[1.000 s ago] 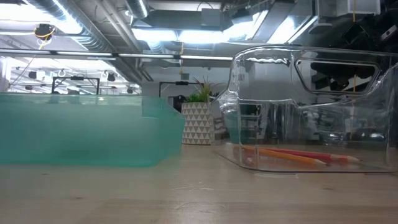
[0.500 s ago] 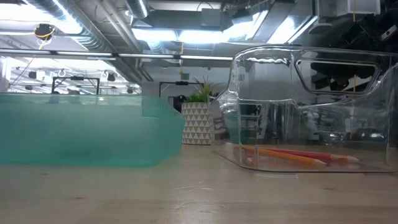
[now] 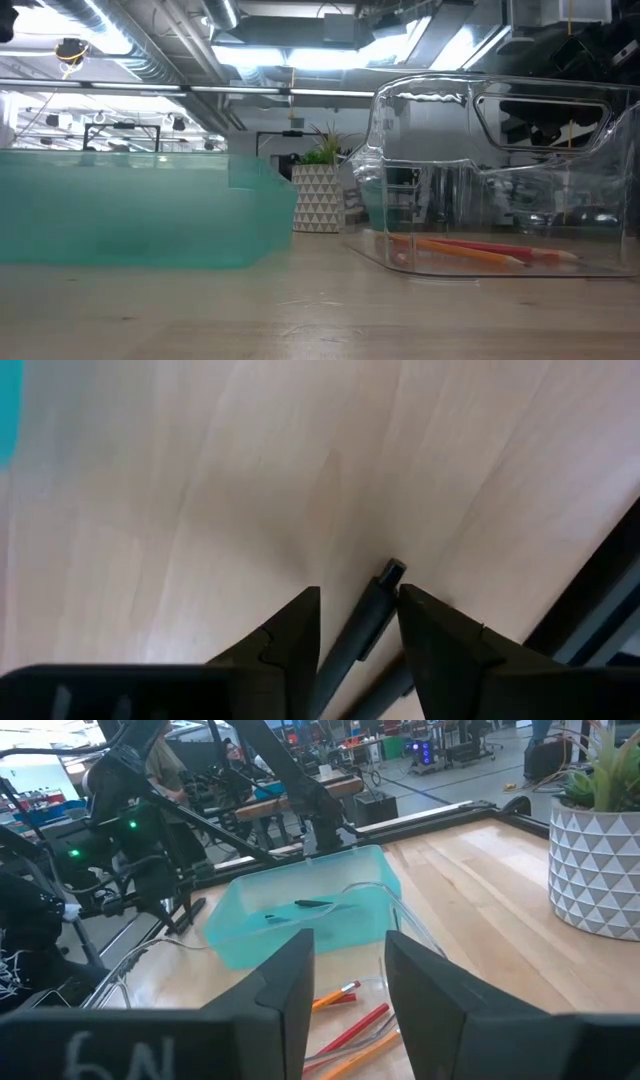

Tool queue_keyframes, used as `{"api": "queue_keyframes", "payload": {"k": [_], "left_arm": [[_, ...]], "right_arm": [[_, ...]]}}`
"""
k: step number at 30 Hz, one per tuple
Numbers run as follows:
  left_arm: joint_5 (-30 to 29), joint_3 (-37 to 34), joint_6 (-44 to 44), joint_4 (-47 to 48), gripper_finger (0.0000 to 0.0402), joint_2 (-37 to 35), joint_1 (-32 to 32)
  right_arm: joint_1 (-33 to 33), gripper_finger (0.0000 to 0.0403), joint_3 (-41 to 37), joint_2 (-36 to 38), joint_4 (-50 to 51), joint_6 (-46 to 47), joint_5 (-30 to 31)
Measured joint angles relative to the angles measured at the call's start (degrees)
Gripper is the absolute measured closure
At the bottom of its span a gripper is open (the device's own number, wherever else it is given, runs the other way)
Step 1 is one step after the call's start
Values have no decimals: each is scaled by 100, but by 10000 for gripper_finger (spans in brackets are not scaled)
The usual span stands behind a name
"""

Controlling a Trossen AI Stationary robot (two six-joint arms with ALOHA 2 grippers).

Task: Sort pens & pencils
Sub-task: Put the black pen into the blue bin

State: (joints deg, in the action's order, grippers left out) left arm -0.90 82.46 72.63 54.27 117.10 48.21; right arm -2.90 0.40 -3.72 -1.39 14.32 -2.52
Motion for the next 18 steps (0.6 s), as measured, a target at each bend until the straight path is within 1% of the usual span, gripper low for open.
{"api": "queue_keyframes", "payload": {"k": [2, 7, 15, 18], "left_arm": [[98, 0, -33, 27, 272, 0, 0], [115, 0, 5, 88, 272, 0, 2], [-63, 0, 30, 933, 272, 0, -86], [-120, 0, 320, 1190, 272, -9, -145]], "right_arm": [[1, 276, 0, 1, 0, 1, -1], [0, 276, 0, -1, 0, -1, 0], [0, 276, 0, 1, 0, 8, -2], [1, 276, 0, 1, 0, 10, -2]]}}
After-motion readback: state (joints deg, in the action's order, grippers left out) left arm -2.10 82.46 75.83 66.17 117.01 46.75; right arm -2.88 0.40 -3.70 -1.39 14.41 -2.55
